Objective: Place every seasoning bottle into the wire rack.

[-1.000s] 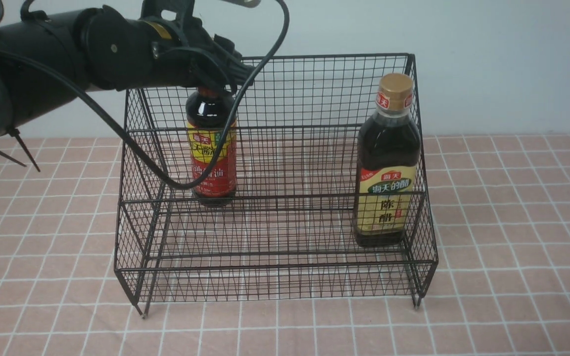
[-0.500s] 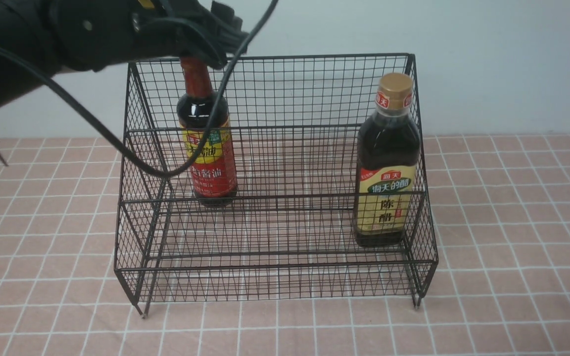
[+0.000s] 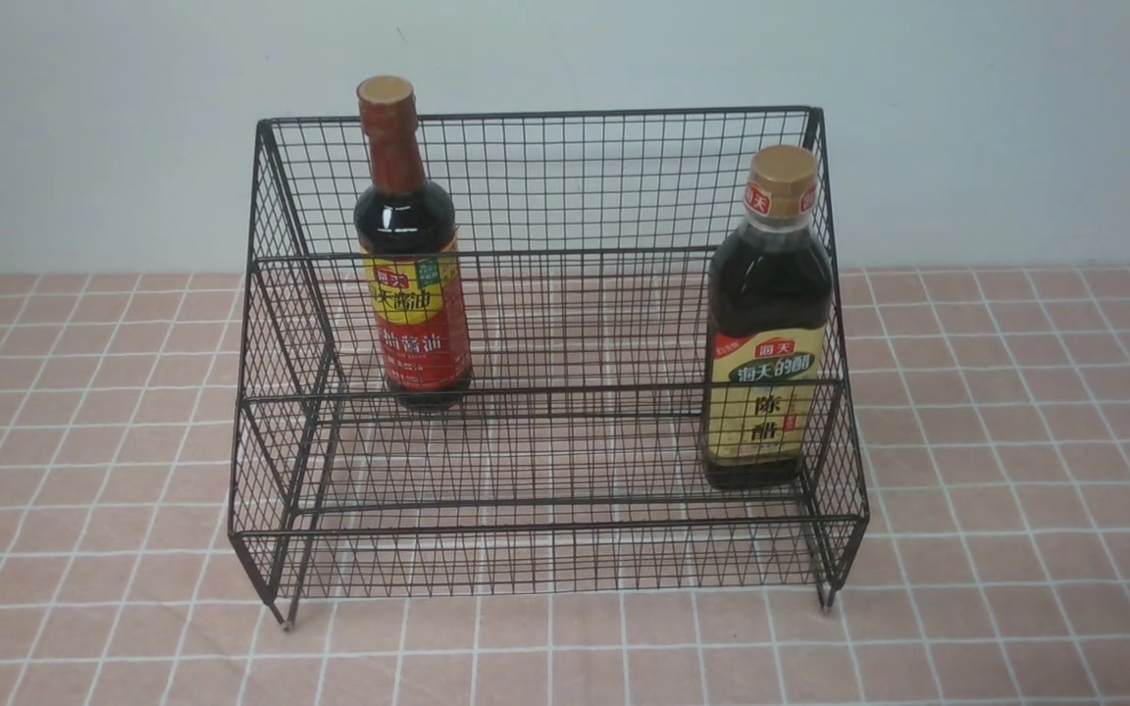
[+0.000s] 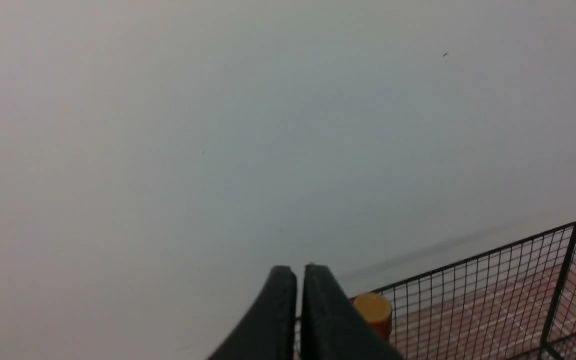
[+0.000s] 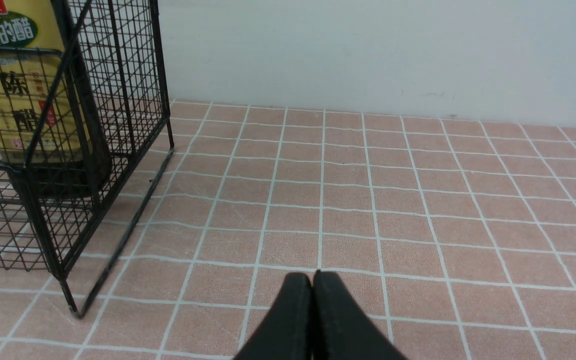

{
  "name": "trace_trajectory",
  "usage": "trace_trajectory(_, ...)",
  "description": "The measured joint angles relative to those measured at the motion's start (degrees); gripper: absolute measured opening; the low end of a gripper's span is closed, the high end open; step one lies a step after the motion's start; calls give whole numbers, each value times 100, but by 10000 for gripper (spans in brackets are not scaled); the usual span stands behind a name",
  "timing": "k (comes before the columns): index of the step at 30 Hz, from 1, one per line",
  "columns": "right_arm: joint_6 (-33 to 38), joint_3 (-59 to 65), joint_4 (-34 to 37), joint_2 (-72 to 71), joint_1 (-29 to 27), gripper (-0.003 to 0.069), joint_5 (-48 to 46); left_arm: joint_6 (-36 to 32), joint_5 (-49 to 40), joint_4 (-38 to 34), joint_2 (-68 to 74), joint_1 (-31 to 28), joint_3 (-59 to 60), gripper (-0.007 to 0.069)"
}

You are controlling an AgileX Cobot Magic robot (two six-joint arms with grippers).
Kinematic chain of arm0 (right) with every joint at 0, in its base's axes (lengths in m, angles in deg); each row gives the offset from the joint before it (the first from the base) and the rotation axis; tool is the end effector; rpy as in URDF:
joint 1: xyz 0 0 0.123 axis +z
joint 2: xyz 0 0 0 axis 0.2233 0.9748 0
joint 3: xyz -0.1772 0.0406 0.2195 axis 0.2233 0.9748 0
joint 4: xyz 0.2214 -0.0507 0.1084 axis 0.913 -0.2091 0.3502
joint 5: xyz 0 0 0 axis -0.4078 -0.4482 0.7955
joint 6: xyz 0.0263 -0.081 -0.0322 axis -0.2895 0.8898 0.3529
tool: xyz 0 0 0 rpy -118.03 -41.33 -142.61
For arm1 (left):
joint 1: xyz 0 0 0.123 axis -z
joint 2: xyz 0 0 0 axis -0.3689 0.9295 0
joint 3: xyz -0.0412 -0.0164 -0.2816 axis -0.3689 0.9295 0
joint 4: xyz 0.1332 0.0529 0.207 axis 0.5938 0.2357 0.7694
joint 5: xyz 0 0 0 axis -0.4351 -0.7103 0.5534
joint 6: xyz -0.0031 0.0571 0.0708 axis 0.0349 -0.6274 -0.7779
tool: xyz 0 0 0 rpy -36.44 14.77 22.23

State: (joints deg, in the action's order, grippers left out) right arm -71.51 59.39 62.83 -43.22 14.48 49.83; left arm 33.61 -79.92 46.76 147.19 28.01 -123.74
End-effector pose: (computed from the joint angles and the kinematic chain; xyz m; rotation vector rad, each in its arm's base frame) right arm 0.0526 0.0042 0.1731 -0.0585 1.8615 0.0373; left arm 0.1851 -0.0331 0.5026 0.3135 1.6963 -0.0984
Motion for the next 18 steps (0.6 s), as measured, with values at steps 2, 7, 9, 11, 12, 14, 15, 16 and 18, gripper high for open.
trace_trajectory(2,0,0,0,0,0,-13,0,110,-166,11,-505,-223,244,-7)
trace_trajectory(7,0,0,0,0,0,-13,0,376,-221,11,-1982,-475,1246,-7)
trace_trajectory(9,0,0,0,0,0,-13,0,429,-232,1,-2359,-489,1498,-7)
trace_trajectory(11,0,0,0,0,0,-13,0,456,-245,-13,-3055,-496,1947,-7)
trace_trajectory(12,0,0,0,0,0,-13,0,462,-257,-13,-3374,-496,2146,-7)
trace_trajectory(14,0,0,0,0,0,-13,0,462,-281,-22,-3828,-496,2406,-7)
trace_trajectory(15,0,0,0,0,0,-13,0,457,-281,-22,-4108,-496,2553,-7)
trace_trajectory(16,0,0,0,0,0,-13,0,444,-281,-22,-4285,-496,2661,-7)
trace_trajectory(18,0,0,0,0,0,-13,0,424,-286,-22,-4646,-496,2810,-7)
